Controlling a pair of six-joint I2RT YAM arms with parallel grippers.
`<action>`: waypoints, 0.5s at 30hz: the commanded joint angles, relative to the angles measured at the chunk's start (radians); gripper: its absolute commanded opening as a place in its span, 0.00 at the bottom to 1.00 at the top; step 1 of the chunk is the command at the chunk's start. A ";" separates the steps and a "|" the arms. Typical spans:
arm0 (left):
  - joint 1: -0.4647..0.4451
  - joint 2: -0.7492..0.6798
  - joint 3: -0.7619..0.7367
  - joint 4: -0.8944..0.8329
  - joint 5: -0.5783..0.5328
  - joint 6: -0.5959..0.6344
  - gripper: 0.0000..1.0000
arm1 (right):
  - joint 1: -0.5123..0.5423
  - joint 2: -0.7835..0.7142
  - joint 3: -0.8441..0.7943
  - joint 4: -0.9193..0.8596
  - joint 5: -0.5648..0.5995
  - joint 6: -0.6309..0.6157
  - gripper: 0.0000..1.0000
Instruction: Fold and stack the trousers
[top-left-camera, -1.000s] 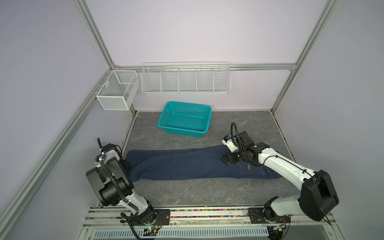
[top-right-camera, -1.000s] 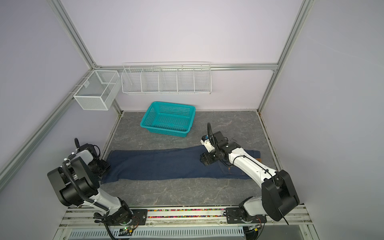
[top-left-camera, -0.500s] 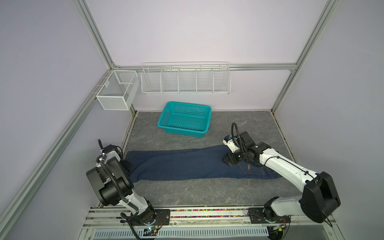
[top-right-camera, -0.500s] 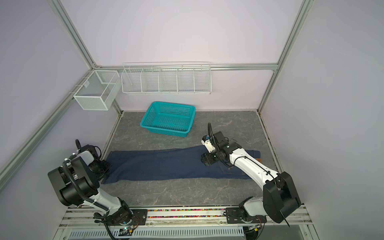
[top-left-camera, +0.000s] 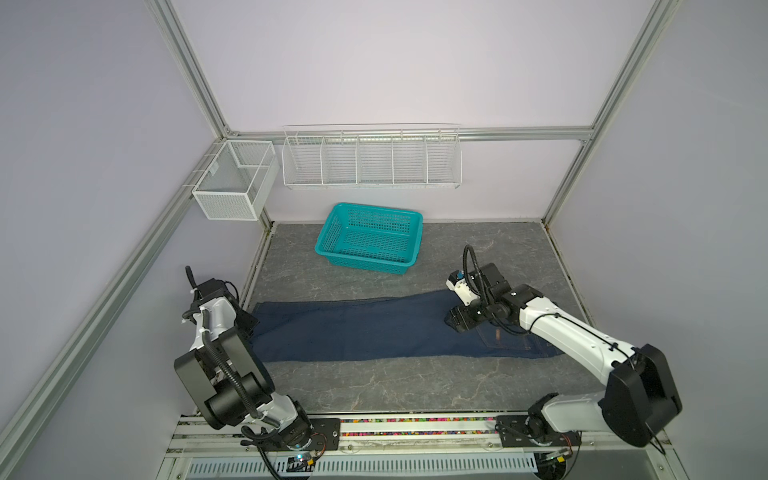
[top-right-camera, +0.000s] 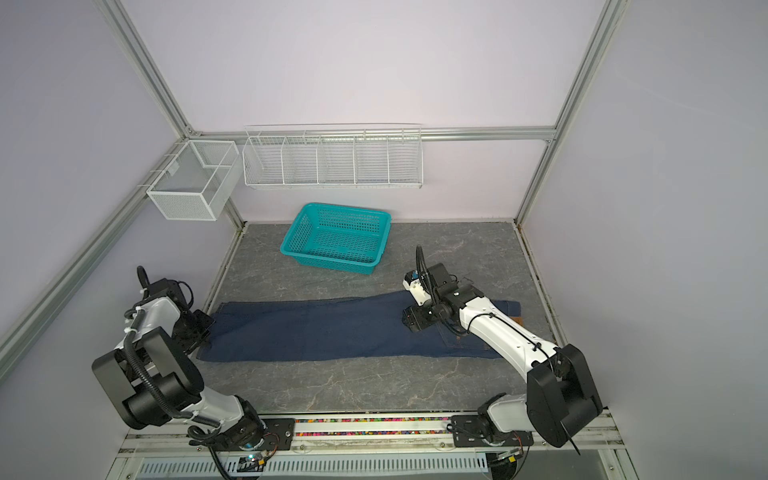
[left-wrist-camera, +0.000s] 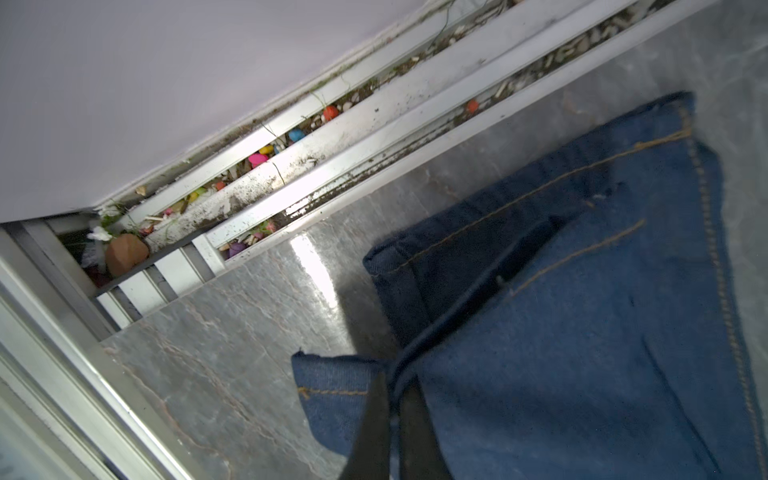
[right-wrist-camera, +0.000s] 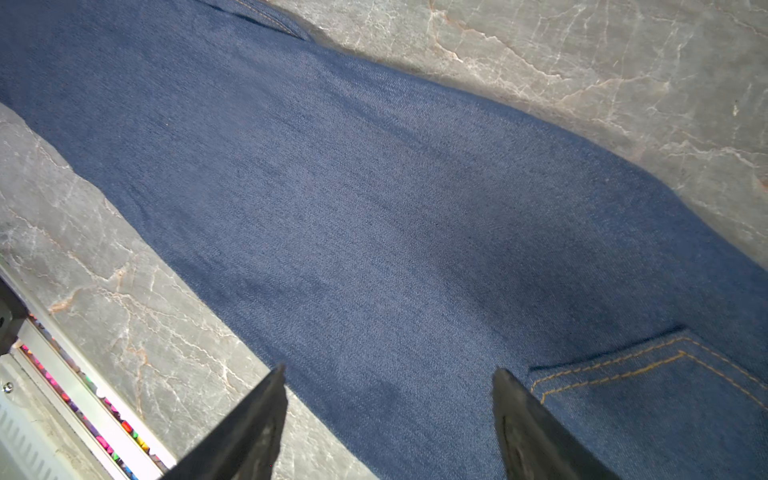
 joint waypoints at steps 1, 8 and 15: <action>-0.016 -0.002 0.069 -0.053 0.007 0.008 0.00 | -0.003 -0.008 -0.012 0.000 0.007 -0.019 0.79; -0.068 0.062 0.208 -0.087 -0.026 0.025 0.00 | -0.004 -0.004 -0.029 0.012 0.017 -0.012 0.79; -0.087 0.089 0.294 -0.109 -0.054 0.055 0.00 | -0.005 0.000 -0.065 0.030 0.017 -0.003 0.79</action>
